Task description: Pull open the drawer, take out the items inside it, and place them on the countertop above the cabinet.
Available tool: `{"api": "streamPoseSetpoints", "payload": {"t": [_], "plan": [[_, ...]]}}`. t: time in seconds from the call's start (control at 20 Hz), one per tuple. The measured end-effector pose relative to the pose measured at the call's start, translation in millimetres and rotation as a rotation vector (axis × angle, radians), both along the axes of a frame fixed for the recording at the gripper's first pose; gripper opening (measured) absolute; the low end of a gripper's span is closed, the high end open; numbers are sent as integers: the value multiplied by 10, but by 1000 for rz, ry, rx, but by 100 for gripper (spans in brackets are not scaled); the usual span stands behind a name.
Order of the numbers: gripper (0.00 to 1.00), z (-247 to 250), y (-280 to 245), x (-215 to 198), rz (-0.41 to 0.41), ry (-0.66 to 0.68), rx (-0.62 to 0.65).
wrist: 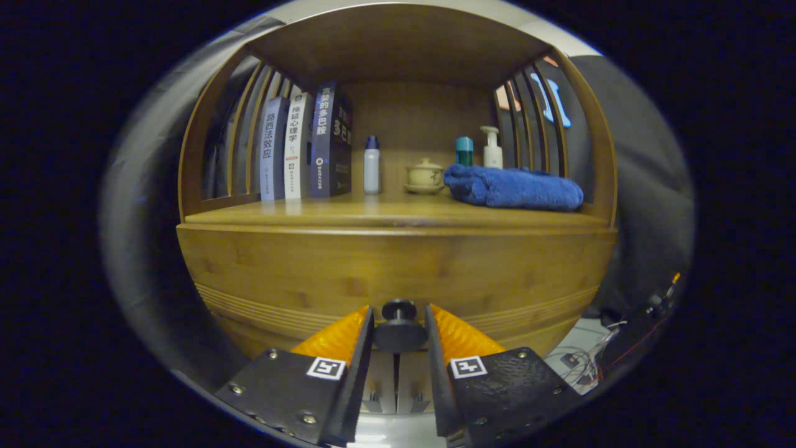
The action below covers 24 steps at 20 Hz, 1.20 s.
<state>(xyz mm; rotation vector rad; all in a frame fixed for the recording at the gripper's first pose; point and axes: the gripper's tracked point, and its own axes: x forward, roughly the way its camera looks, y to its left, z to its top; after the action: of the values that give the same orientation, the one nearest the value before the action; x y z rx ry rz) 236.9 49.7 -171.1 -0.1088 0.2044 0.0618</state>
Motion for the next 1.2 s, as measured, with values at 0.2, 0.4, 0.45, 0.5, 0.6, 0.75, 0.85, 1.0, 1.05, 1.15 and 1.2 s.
{"api": "streamPoseSetpoints", "payload": {"t": [0.2,0.4,0.45,0.5,0.6,0.75,0.85,1.0,1.05,1.15,1.2], "plan": [[42,73,-17,-39,-13,-26,-31],[29,53,-12,-85,38,-3,28],[29,67,-18,-125,40,0,29],[29,70,-27,-182,40,-3,27],[29,71,-45,-342,37,-13,21],[29,99,-47,-600,50,-34,6],[29,97,-65,-747,54,-35,32],[29,106,-61,-919,62,-36,20],[29,111,-67,-976,63,-39,10],[29,132,-79,-1082,61,-45,18],[29,127,-74,-1120,59,-44,25]]}}
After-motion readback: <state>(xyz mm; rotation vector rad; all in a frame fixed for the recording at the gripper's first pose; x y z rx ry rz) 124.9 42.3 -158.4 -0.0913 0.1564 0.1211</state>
